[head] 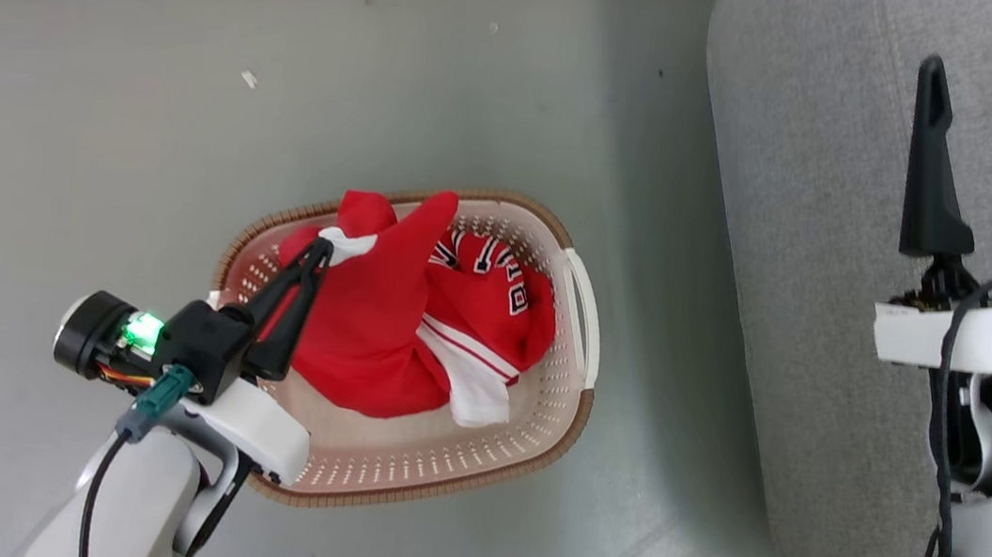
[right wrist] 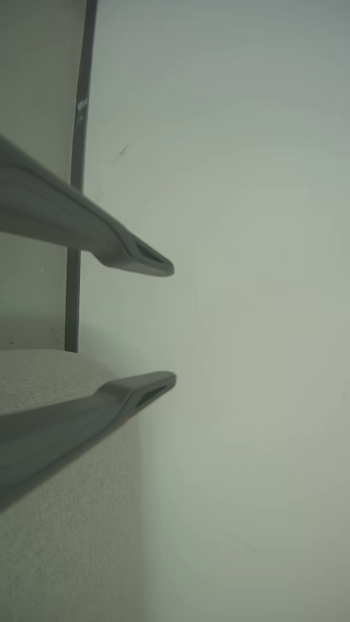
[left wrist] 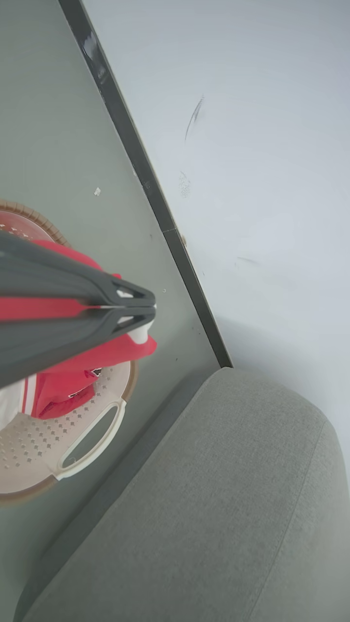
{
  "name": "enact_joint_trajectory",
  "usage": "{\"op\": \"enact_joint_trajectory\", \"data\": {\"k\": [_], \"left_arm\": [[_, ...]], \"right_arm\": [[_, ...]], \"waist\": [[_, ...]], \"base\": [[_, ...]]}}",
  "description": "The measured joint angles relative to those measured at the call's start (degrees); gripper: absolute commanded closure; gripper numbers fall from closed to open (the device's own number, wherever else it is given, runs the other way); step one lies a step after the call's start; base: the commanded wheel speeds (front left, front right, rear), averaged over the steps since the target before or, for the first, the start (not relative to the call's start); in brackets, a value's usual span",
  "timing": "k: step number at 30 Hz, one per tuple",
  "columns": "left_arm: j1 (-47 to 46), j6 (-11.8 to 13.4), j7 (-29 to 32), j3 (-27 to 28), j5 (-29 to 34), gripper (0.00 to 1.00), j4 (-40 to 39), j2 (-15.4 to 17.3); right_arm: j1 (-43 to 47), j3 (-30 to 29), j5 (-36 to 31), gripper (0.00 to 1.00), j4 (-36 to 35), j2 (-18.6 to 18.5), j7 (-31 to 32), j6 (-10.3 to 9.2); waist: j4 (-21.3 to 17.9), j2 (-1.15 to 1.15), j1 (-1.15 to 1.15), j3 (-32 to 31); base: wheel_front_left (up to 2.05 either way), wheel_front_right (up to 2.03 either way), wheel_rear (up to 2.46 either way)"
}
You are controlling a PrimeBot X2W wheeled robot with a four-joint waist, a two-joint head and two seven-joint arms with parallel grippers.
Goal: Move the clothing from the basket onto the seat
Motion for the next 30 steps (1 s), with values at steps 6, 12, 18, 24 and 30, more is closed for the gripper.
{"op": "enact_joint_trajectory", "data": {"k": [6, 12, 18, 24, 30], "left_arm": [[2.97, -0.57, 0.00, -1.29, -0.44, 1.00, -2.01, -1.00], [3.72, -1.83, 0.00, -2.87, -0.56, 1.00, -2.94, -1.49], [4.07, -2.37, 0.00, -3.86, -1.10, 0.67, -3.57, -2.58], [6.09, -2.36, 0.08, -3.61, -2.09, 0.00, -3.49, -2.96], [7.43, -1.60, 0.08, -2.07, -2.74, 0.00, -3.48, -2.88]], "right_arm": [[3.74, -1.55, -1.25, 0.00, 1.40, 0.01, 0.00, 0.01], [6.36, -1.72, -1.89, 0.00, 1.88, 0.02, 0.00, 0.01], [9.03, -1.67, -1.98, 0.00, 2.88, 0.03, 0.00, 0.01], [11.66, -1.60, -1.98, 0.00, 2.99, 0.05, 0.00, 0.01], [14.14, -1.57, -2.32, 0.00, 3.12, 0.09, 0.00, 0.00]], "waist": [[1.24, 0.00, 0.00, -4.40], [2.01, 0.00, 0.00, -8.26], [2.40, 0.00, 0.00, -11.87], [2.38, 0.00, 0.00, -15.12], [2.08, 0.00, 0.00, -18.00]], "base": [[0.00, 0.00, 0.00], [0.00, 0.00, 0.00], [0.00, 0.00, 0.00], [0.00, 0.00, 0.00], [0.00, 0.00, 0.00]]}}
